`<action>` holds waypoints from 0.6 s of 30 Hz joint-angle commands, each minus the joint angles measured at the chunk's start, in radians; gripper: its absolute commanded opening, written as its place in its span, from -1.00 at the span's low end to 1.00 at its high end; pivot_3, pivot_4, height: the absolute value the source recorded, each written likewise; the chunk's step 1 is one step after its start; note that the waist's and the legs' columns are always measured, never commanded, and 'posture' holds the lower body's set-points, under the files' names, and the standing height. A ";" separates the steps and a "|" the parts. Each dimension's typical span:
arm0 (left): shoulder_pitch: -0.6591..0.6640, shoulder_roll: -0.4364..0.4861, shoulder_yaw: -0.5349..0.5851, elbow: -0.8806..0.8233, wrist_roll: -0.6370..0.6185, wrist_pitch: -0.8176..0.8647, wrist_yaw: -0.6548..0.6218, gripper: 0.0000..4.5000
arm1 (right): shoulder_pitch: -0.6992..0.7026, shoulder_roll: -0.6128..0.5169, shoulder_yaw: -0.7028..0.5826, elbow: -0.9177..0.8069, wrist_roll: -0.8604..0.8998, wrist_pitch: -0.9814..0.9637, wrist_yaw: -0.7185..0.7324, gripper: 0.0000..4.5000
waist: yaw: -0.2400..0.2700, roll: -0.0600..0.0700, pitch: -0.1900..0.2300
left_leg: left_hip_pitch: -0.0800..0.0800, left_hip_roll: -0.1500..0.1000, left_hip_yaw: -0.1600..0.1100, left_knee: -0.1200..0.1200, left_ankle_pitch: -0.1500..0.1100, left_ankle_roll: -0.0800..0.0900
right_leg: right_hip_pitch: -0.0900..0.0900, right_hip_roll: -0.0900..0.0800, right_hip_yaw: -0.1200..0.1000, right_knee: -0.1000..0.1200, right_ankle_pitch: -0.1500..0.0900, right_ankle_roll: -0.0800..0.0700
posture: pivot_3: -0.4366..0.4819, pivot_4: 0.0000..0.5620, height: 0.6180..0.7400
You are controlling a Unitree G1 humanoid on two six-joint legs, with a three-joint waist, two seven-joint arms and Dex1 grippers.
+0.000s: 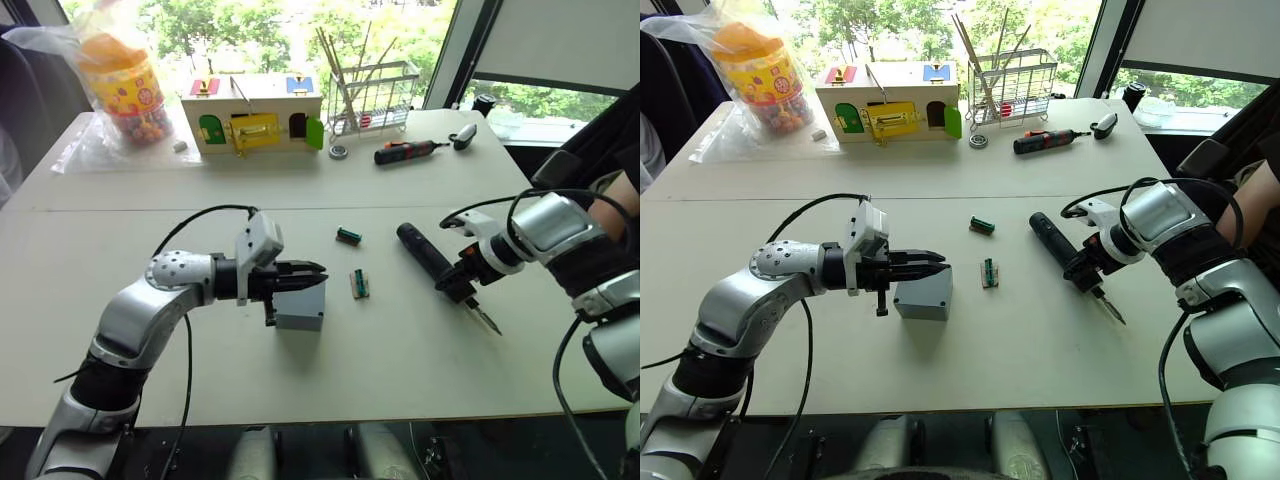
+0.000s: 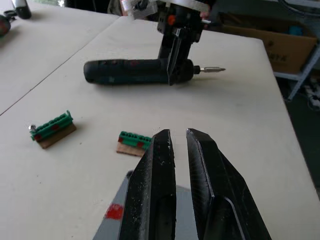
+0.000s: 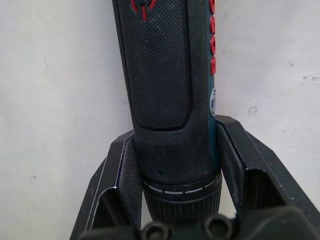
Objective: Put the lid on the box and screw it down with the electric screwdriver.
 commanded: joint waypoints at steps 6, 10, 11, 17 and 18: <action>-0.029 0.081 0.049 0.086 -0.007 -0.023 -0.102 -0.80 | -0.066 0.145 -0.705 -0.172 0.102 0.040 -0.337 -0.25 | -0.001 0.012 0.007 | -0.019 0.000 0.000 -0.001 0.003 -0.005 | -0.021 0.001 -0.001 0.005 0.000 0.000 | -0.05 -0.47 0.94; -0.045 0.102 0.039 0.098 -0.009 -0.002 -0.134 -0.80 | 0.115 0.434 -1.014 -0.614 0.226 -0.268 -0.530 -0.25 | -0.001 0.013 0.007 | -0.020 0.001 0.001 -0.003 0.003 -0.005 | -0.022 0.001 0.000 0.004 0.000 0.000 | -0.05 -0.47 0.94; -0.050 0.107 0.033 0.098 -0.007 0.007 -0.142 -0.80 | 0.156 0.489 -1.017 -0.699 0.257 -0.280 -0.545 -0.25 | 0.000 0.013 0.007 | -0.020 0.001 0.001 -0.003 0.003 -0.005 | -0.022 0.001 0.000 0.005 0.000 0.000 | -0.05 -0.47 0.94; -0.072 0.139 -0.002 0.109 0.020 0.024 -0.187 -0.80 | 0.443 0.670 -0.832 -0.998 0.346 -0.461 -0.477 -0.25 | 0.002 0.013 0.007 | -0.019 -0.001 -0.001 -0.001 0.003 -0.005 | -0.018 -0.001 -0.001 0.005 0.000 0.000 | -0.05 -0.47 0.94; -0.072 0.146 -0.020 0.112 0.043 0.013 -0.191 -0.80 | 0.486 0.678 -0.793 -1.016 0.336 -0.491 -0.469 -0.25 | 0.000 0.013 0.007 | -0.018 -0.001 -0.001 -0.001 0.002 -0.004 | -0.018 -0.001 -0.001 0.005 0.000 0.000 | -0.05 -0.47 0.94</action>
